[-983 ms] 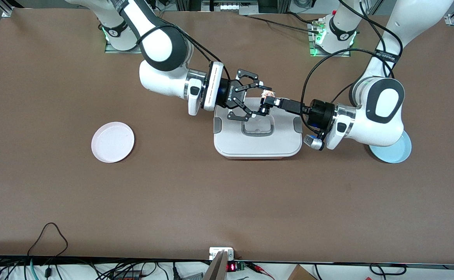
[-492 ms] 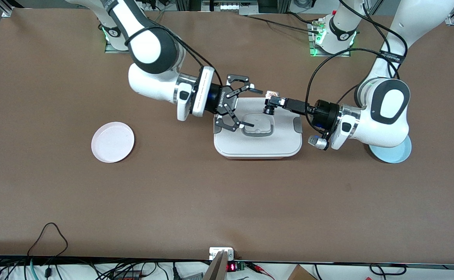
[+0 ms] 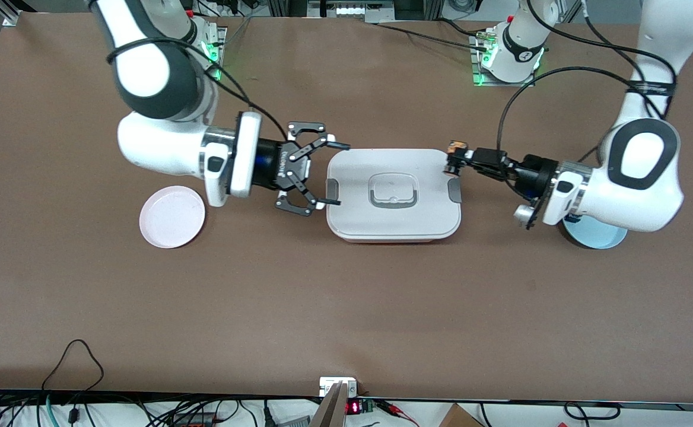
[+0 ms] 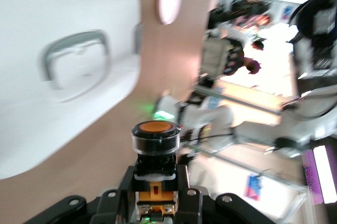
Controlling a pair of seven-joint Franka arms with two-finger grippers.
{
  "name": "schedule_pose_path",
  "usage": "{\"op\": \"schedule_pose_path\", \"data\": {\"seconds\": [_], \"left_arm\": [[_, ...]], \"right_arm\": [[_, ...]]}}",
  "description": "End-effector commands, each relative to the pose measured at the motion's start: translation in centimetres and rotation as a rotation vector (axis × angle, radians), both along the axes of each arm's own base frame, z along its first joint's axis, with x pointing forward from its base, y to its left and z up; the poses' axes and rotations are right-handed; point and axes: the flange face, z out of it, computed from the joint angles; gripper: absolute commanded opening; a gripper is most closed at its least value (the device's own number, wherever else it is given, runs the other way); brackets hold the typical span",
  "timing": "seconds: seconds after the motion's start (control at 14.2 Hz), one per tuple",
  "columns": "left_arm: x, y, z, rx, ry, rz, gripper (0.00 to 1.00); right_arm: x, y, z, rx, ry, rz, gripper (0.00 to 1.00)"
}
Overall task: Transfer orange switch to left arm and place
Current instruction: 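Open the right gripper and withdraw it while the left gripper carries the switch, then lower the orange switch onto the light-blue plate with the left gripper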
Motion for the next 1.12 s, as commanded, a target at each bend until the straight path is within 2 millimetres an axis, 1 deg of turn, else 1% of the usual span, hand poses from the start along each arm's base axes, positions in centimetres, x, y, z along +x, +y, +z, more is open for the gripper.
{"op": "schedule_pose_path", "data": {"seconds": [0.0,0.14,0.28,0.35,0.42,0.49,0.56,0.63,0.7,0.77,0.84,0.91,0.98,1.05], "left_arm": [[-0.1,3.0,1.3,0.154,-0.134,-0.155,0.10],[-0.2,5.5,1.4,0.255,-0.214,-0.286,0.10],[0.0,9.7,1.2,0.368,-0.320,-0.437,0.09],[0.2,11.2,1.0,0.404,-0.369,-0.514,0.09],[0.7,12.6,0.8,0.447,-0.431,-0.572,0.09],[1.2,13.8,0.6,0.485,-0.491,-0.643,0.09],[1.6,14.6,0.2,0.540,-0.547,-0.760,0.10],[2.3,15.5,0.1,0.600,-0.605,-0.859,0.10],[2.9,16.4,-0.6,0.620,-0.665,-0.951,0.10],[3.6,16.8,-1.1,0.620,-0.734,-1.044,0.10],[3.6,16.9,-2.1,0.623,-0.758,-1.164,0.10],[3.4,16.8,-3.1,0.633,-0.773,-1.242,0.10],[3.1,16.9,-4.5,0.626,-0.790,-1.293,0.10],[2.9,17.1,-5.6,0.607,-0.818,-1.352,0.10]], "right_arm": [[0.3,-6.1,1.2,-0.089,0.051,0.077,1.00],[0.9,-11.6,2.1,-0.200,0.100,0.129,1.00],[1.0,-18.6,2.9,-0.346,0.143,0.139,1.00],[0.5,-21.5,4.2,-0.456,0.152,0.119,1.00],[0.0,-24.3,5.2,-0.564,0.177,0.080,1.00],[-0.6,-26.4,6.0,-0.652,0.204,0.059,1.00],[-1.0,-28.3,6.7,-0.715,0.243,0.046,1.00],[-1.3,-29.8,7.1,-0.770,0.290,0.033,1.00],[-1.5,-31.0,7.9,-0.852,0.313,0.015,1.00],[-1.8,-31.7,8.4,-0.930,0.333,0.005,1.00],[-2.1,-32.1,9.2,-0.999,0.361,-0.033,1.00],[-2.3,-31.9,9.6,-1.069,0.402,-0.079,1.00],[-2.7,-31.2,10.7,-1.138,0.442,-0.154,1.00],[-2.9,-30.2,10.9,-1.177,0.490,-0.209,1.00]]}}
